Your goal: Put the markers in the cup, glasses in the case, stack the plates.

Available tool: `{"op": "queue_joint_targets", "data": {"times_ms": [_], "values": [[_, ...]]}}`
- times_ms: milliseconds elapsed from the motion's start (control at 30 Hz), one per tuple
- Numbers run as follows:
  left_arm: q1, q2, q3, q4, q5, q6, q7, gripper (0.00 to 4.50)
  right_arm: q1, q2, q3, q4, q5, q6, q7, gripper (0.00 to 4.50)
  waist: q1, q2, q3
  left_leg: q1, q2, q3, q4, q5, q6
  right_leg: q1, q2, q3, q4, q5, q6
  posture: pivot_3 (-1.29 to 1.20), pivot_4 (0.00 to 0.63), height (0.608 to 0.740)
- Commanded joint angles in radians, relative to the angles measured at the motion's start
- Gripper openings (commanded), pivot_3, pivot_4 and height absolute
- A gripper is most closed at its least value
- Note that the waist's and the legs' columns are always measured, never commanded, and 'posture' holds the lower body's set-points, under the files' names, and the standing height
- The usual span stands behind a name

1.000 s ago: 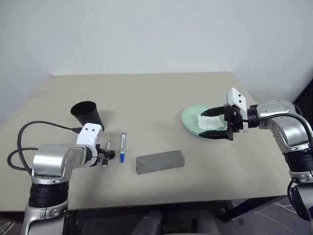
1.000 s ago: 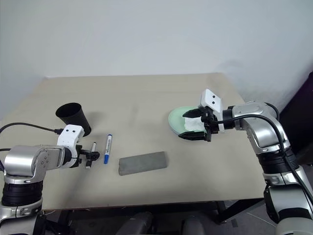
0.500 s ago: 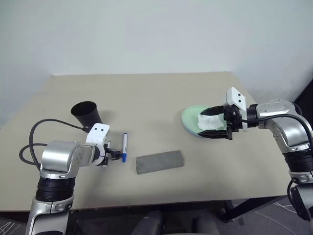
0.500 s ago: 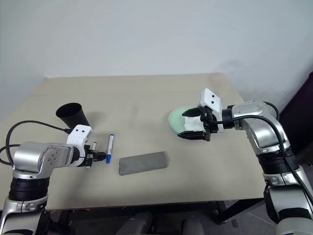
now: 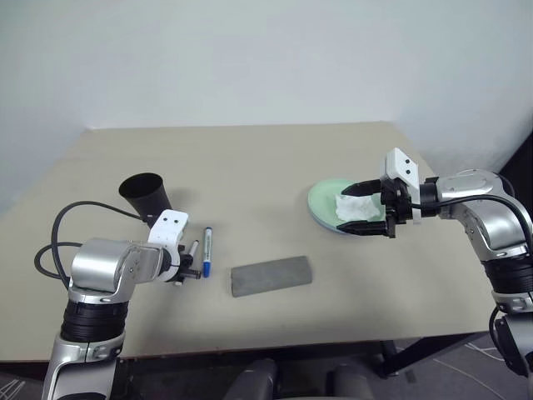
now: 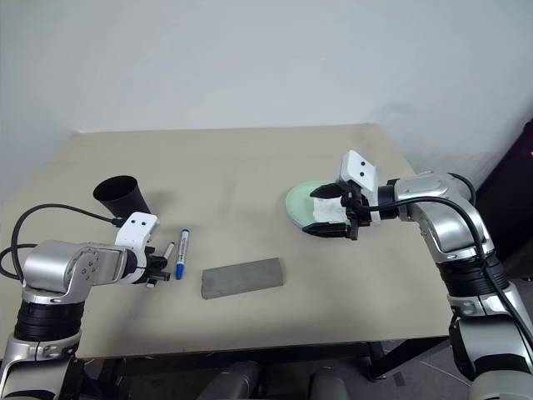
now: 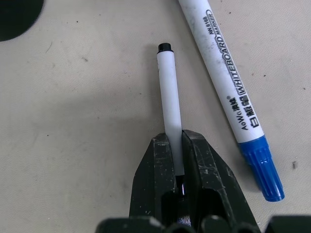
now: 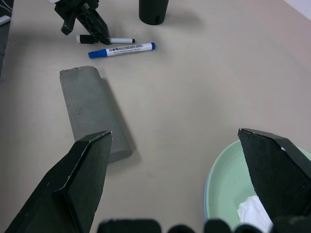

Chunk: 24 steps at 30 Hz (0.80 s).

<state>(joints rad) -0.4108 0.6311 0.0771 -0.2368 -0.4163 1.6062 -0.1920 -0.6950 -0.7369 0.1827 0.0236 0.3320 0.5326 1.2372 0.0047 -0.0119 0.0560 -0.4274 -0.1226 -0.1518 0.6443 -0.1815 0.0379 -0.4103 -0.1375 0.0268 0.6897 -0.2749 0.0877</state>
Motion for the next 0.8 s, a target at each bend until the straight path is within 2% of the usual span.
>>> {"op": "queue_joint_targets", "data": {"times_ms": [33,467,700,800], "values": [[-0.028,0.022,-0.009,0.019,0.0,0.008,0.001,0.05,-0.012,0.002,-0.029,-0.023,0.008,-0.02,-0.003,4.5,0.0,0.0,0.0,0.0,0.0,0.0,0.0,0.0,0.0,0.0,0.0,0.0,0.0,0.0,0.0,0.0,0.0,0.683],[-0.109,0.082,-0.012,0.0,0.028,0.004,-0.012,0.05,-0.008,0.004,-0.027,-0.021,0.005,-0.028,-0.001,4.5,0.003,-0.001,0.0,0.0,0.0,0.0,0.0,0.0,0.0,0.0,0.0,0.0,0.0,0.0,0.0,0.0,0.0,0.683],[-0.153,0.062,0.01,-0.067,0.008,-0.271,-0.11,0.05,-0.015,0.008,-0.024,-0.018,0.005,-0.025,-0.001,4.5,0.005,-0.001,0.0,0.0,0.0,0.0,0.0,0.0,0.0,0.0,0.0,0.0,0.0,0.0,0.0,0.0,0.0,0.683],[-0.15,0.05,0.025,-0.07,0.034,-0.461,-0.139,0.05,-0.013,0.007,-0.025,-0.019,0.005,-0.025,-0.001,4.5,0.005,-0.001,0.0,-0.001,0.0,0.0,0.0,0.0,0.0,-0.001,0.0,0.0,0.0,0.0,0.0,0.0,0.0,0.683]]}}
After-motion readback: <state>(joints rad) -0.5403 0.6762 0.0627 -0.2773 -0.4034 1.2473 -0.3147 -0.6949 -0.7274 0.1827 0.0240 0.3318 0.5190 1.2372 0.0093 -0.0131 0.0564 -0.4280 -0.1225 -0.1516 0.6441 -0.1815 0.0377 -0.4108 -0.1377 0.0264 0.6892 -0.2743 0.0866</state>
